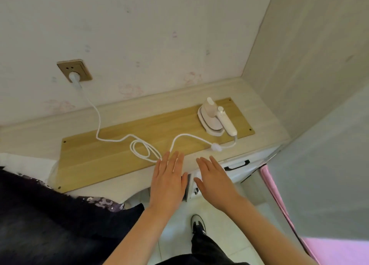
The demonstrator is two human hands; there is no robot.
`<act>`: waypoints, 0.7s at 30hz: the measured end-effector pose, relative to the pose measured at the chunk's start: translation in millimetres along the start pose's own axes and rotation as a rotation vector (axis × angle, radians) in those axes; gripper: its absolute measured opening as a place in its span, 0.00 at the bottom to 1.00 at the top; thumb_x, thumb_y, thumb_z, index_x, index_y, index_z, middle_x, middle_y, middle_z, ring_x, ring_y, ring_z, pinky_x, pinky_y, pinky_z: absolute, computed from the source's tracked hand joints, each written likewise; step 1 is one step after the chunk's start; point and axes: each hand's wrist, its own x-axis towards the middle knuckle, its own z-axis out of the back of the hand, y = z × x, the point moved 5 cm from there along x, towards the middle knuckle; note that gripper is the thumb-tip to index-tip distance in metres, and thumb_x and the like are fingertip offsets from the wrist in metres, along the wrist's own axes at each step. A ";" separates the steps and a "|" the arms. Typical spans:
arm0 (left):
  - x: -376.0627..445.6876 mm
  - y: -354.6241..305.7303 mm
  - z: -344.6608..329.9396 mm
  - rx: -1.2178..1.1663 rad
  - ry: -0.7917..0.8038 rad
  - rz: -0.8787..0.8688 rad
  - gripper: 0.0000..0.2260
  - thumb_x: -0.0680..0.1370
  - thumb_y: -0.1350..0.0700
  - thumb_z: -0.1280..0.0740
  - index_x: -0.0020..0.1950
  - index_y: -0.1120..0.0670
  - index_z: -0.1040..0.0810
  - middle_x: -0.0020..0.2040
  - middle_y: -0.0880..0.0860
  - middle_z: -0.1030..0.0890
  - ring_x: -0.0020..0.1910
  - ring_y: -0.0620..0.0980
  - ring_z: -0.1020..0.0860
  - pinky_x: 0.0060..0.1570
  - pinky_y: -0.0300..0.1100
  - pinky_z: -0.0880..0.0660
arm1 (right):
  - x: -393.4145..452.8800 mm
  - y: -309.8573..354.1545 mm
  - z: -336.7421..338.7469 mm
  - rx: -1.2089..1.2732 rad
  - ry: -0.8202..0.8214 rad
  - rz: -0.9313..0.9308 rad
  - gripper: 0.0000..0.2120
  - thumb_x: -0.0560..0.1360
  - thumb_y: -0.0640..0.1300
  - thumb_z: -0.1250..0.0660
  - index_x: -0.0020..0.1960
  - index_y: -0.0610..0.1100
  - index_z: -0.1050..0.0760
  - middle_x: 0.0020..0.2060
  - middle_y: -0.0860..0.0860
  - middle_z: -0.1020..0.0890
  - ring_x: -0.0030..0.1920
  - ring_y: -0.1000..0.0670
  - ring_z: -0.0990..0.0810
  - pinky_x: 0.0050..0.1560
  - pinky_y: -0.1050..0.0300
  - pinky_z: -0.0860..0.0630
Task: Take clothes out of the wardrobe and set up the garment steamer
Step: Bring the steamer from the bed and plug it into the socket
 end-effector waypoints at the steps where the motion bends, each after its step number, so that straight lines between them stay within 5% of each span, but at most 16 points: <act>1: -10.7 -2.1 1.4 -0.007 0.017 -0.015 0.22 0.80 0.50 0.41 0.73 0.56 0.33 0.70 0.55 0.28 0.72 0.57 0.34 0.69 0.55 0.34 | -13.4 2.1 -2.0 0.019 -0.003 -0.033 0.27 0.80 0.49 0.42 0.75 0.37 0.41 0.72 0.41 0.34 0.74 0.40 0.40 0.75 0.46 0.45; 8: -81.8 -28.6 6.2 -0.061 0.107 -0.150 0.21 0.79 0.52 0.36 0.71 0.57 0.31 0.68 0.54 0.26 0.71 0.56 0.32 0.65 0.55 0.29 | -118.2 14.7 -3.4 0.091 0.009 -0.249 0.28 0.82 0.50 0.46 0.77 0.40 0.49 0.75 0.46 0.41 0.77 0.44 0.48 0.76 0.53 0.52; 14: -122.8 -82.9 1.0 -0.103 0.207 -0.334 0.24 0.77 0.50 0.34 0.72 0.56 0.31 0.69 0.54 0.26 0.71 0.56 0.32 0.65 0.54 0.29 | -193.1 4.8 -13.6 0.085 -0.073 -0.415 0.28 0.79 0.51 0.38 0.74 0.39 0.38 0.69 0.44 0.29 0.71 0.40 0.34 0.72 0.48 0.40; 21: -157.9 -150.0 -14.3 -0.134 0.300 -0.480 0.23 0.79 0.48 0.40 0.73 0.54 0.34 0.70 0.52 0.28 0.73 0.53 0.35 0.67 0.50 0.31 | -270.9 -23.0 -15.8 0.112 -0.089 -0.559 0.28 0.81 0.54 0.44 0.76 0.43 0.45 0.74 0.46 0.36 0.76 0.44 0.45 0.75 0.50 0.48</act>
